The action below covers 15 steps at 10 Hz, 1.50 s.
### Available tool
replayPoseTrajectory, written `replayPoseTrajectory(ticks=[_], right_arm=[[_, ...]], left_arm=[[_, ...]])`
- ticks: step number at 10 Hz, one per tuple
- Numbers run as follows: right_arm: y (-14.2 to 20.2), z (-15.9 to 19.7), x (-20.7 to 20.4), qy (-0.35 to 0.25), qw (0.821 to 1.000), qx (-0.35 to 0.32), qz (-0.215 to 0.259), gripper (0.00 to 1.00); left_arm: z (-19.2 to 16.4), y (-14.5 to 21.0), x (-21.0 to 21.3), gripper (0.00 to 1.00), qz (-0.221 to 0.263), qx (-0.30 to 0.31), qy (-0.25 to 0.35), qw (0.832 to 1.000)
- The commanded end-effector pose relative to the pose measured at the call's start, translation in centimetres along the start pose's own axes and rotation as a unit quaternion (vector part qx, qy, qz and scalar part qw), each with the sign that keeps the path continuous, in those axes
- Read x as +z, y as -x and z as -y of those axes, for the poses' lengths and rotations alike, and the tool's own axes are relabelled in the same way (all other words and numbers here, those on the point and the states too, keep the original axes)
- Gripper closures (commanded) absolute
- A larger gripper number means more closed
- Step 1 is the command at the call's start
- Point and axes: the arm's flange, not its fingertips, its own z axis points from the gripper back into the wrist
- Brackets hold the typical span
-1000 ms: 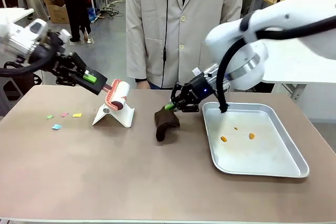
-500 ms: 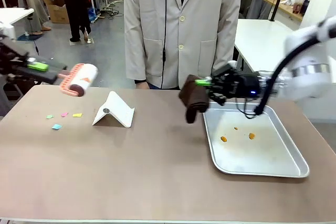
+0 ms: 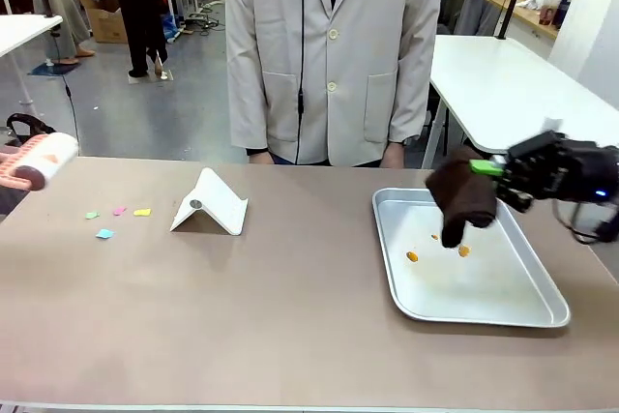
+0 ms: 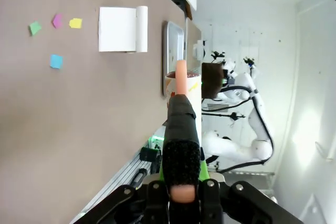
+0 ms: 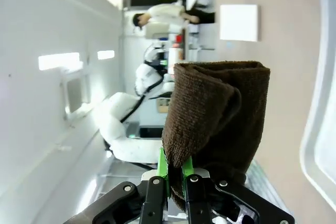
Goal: Clean the surface of the table.
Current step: Hold the Lint Roller with your left hand and the towel with your right hand.
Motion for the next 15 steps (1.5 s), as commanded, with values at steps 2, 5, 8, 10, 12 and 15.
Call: replayPoseTrajectory(ticks=[2,5,8,10,12,15], right_arm=[[0.9,4.0,6.4,0.027,1.000,-0.008,0.010,1.00],[3.3,8.3,10.6,0.048,0.998,0.005,0.036,1.00],[3.2,8.6,11.1,0.051,0.997,-0.016,0.047,1.00],[3.2,8.6,11.1,0.051,0.997,-0.016,0.047,1.00],[3.2,8.6,11.1,0.051,0.997,-0.016,0.047,1.00],[3.2,8.6,11.1,0.051,0.997,-0.016,0.047,1.00]], left_arm=[[-2.8,-2.0,5.4,0.97,0.005,-0.014,0.097,0.995],[-4.7,-2.9,4.5,0.97,-0.012,-0.006,0.103,0.995],[-5.5,-3.1,2.9,0.97,-0.007,0.005,0.097,0.995],[-5.5,-3.1,2.9,0.97,-0.007,0.005,0.097,0.995],[-5.5,-3.1,2.9,0.97,-0.007,0.005,0.097,0.995],[-5.5,-3.1,2.9,0.97,-0.007,0.005,0.097,0.995]])
